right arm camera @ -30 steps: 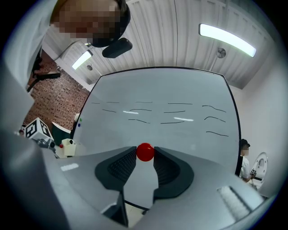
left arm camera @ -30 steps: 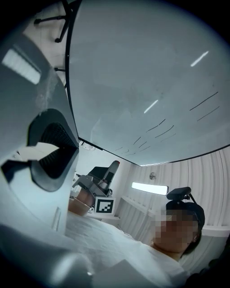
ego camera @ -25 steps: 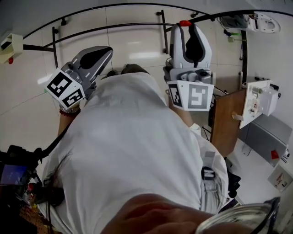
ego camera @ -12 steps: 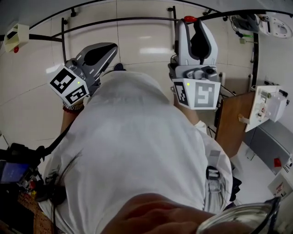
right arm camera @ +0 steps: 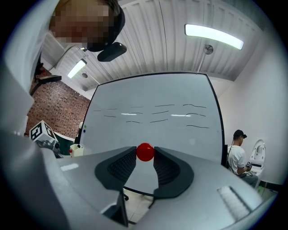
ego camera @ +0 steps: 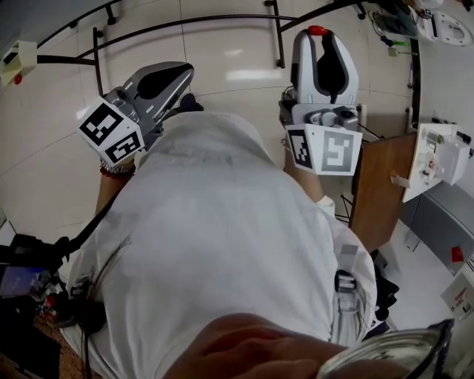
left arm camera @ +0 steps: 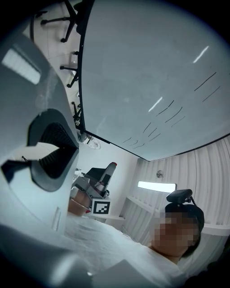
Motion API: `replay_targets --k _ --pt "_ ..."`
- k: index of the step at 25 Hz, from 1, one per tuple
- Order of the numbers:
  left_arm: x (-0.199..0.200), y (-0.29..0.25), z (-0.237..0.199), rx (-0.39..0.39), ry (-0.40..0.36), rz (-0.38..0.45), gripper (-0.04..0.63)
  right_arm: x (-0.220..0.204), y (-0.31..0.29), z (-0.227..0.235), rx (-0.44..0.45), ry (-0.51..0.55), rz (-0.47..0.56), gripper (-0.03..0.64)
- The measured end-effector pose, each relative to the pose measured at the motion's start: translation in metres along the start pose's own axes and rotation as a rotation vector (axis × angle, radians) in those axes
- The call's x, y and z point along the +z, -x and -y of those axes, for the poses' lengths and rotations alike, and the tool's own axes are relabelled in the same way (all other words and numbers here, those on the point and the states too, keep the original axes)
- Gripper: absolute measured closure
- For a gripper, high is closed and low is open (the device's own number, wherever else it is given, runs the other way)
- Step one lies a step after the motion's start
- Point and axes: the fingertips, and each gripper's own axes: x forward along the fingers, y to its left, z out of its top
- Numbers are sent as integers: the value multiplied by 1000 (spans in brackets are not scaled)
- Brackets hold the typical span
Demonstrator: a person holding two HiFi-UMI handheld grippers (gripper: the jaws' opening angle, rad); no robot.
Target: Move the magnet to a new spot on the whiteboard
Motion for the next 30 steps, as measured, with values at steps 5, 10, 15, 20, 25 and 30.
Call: replay_targets --k 5,10,15,20,25,30 --pt "-14 -6 29 1 -3 -10 597 -4 32 4 10 -28 0 495" --pt "-22 -9 83 9 -24 18 597 6 82 9 49 -51 16 495" --pt "-29 10 129 4 -26 100 598 7 130 0 60 -71 23 495" --pt "-38 19 116 64 6 83 598 -11 135 0 50 -86 -22 495" --pt "-49 32 111 91 34 76 598 -21 129 -5 56 -96 -37 495" --pt "-61 21 140 93 20 49 598 -7 161 10 56 -221 15 495"
